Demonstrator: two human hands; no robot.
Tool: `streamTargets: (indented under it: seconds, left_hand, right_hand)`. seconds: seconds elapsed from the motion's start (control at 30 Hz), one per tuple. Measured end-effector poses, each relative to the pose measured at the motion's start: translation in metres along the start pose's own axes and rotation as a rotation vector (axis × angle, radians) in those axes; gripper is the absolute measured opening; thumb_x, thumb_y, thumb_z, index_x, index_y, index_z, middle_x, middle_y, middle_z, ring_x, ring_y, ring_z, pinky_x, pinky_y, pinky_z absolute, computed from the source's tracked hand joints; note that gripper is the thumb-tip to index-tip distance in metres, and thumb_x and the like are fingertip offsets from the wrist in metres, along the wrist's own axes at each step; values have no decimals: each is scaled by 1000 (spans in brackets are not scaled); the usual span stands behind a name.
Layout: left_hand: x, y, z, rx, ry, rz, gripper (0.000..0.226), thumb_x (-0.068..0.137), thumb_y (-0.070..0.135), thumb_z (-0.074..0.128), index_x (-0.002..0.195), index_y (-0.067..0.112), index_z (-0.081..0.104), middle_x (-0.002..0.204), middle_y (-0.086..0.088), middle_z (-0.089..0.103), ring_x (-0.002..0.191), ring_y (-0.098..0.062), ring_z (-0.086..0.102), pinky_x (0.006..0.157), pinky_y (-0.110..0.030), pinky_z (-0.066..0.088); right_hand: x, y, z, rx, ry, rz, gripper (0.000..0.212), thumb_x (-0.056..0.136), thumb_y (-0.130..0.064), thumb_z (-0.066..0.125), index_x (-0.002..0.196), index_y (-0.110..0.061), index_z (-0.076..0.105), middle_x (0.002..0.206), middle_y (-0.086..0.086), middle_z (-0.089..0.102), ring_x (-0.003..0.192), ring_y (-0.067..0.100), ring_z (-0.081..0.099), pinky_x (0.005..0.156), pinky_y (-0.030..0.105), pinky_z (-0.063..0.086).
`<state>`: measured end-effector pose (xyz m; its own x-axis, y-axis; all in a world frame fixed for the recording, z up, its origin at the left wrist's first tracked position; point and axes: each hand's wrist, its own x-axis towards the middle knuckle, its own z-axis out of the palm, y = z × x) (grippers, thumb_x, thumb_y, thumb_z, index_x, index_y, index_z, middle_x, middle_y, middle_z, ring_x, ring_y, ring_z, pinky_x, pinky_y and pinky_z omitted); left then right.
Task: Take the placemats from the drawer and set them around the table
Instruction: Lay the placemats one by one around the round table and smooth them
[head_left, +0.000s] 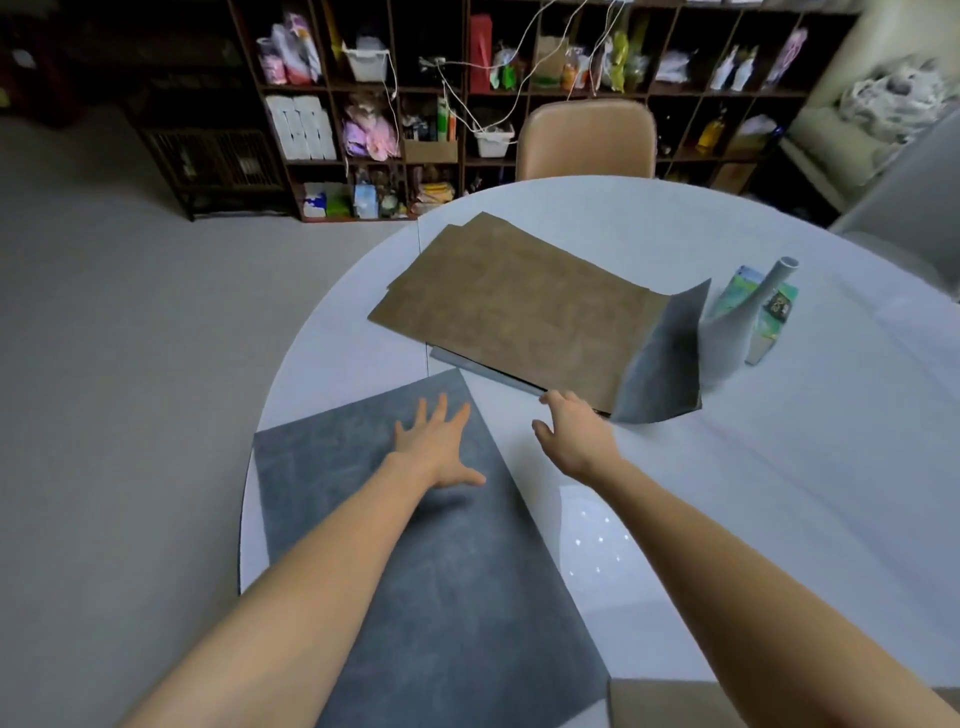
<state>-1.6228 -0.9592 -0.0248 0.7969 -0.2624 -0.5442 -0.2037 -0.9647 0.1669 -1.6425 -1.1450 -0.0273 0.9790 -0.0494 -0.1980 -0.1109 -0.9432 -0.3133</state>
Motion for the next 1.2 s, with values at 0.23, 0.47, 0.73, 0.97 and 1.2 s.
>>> streamTargets:
  seconds: [0.23,0.47,0.73,0.97,1.2]
  left_hand:
    - [47,-17,29,28,-52,-15,131,60,59,80,154,27,-6,161,-1,-12,147,-33,-7,106,-67,24]
    - [49,-15,30,39,-42,-2,129,61,58,80,153,25,-3,159,-4,-11,146,-35,-4,104,-69,25]
    - [51,-15,28,34,-87,-5,129,63,56,80,154,23,-7,160,-4,-16,146,-36,-9,106,-71,21]
    - [45,-17,21,-30,-116,-3,117,69,49,79,154,23,2,161,-4,-11,148,-33,-6,109,-65,20]
    - [4,-12,-62,98,950,351,99,68,53,72,149,18,27,155,-14,22,146,-34,10,120,-50,2]
  right_hand:
    - [97,-7,32,-71,31,-89,34,92,-24,49,121,-6,48,129,13,48,123,33,42,97,40,39]
    - [147,6,48,-185,66,-93,45,88,-35,57,124,-9,46,130,11,45,129,30,38,102,40,34]
    - [146,12,39,-413,43,-294,25,93,-2,38,117,-1,46,109,19,54,107,34,54,69,44,48]
    - [128,-13,-9,-252,179,-172,29,83,0,45,106,-12,59,97,17,67,89,39,63,65,36,43]
    - [47,-27,-50,-179,200,-258,37,84,-3,45,114,-20,57,111,6,66,100,36,60,66,36,40]
